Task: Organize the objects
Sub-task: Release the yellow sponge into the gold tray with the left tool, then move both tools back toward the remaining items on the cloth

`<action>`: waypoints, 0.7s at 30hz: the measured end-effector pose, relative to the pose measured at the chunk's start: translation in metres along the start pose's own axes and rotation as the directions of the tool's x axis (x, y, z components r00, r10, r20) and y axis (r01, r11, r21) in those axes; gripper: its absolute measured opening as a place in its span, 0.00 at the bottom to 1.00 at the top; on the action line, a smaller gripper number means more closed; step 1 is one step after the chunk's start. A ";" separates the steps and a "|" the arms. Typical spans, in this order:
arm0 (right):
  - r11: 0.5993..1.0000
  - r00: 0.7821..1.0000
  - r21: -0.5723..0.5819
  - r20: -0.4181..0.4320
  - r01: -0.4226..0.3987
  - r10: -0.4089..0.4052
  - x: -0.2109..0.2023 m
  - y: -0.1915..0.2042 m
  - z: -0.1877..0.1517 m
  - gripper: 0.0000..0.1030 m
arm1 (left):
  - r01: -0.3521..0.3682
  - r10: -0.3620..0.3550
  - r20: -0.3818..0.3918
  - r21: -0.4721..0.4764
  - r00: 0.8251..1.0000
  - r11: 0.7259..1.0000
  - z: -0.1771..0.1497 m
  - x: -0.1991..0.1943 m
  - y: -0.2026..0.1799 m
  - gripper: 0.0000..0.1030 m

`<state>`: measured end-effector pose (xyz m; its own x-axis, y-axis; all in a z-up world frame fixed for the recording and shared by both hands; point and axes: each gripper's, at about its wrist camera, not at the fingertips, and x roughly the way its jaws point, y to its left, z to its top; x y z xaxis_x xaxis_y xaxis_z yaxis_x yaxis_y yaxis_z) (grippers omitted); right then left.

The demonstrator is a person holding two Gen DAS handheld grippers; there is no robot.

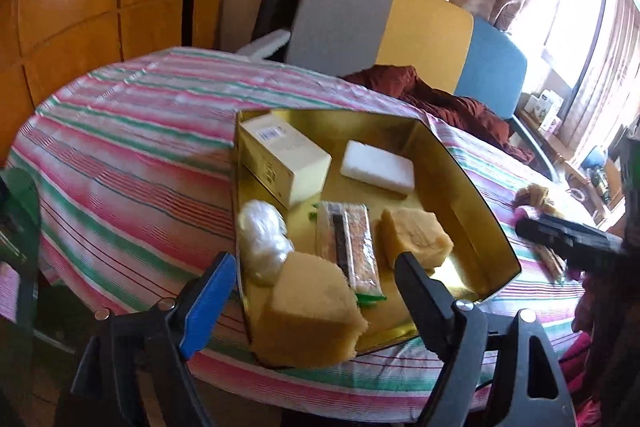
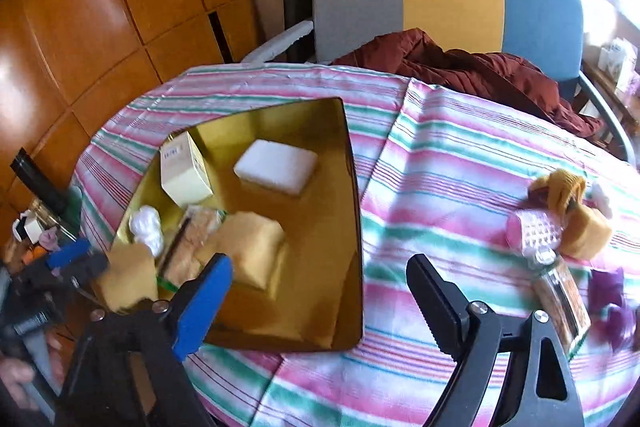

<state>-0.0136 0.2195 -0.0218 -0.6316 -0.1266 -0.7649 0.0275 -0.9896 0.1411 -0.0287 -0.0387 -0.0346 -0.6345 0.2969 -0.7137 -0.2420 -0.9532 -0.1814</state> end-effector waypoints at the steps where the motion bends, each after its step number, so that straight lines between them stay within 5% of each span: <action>1: 1.000 1.000 -0.001 0.004 0.007 -0.007 -0.002 0.000 -0.003 0.87 | -0.014 0.014 0.018 0.009 1.000 1.000 0.003 -0.005 -0.002 0.80; 9: 0.998 0.997 0.008 0.046 0.055 -0.055 -0.021 -0.014 -0.022 0.88 | -0.152 0.139 0.142 0.086 0.980 0.985 0.023 -0.037 -0.025 0.80; 21: 0.988 0.992 0.111 0.060 0.105 -0.113 -0.044 -0.069 -0.044 0.90 | -0.126 0.110 0.126 0.128 0.986 0.984 0.025 -0.035 -0.047 0.78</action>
<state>0.0464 0.2899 -0.0257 -0.6763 -0.0101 -0.7366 -0.1256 -0.9837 0.1288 -0.0135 -0.0033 0.0160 -0.7445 0.1953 -0.6384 -0.2523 -0.9677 -0.0019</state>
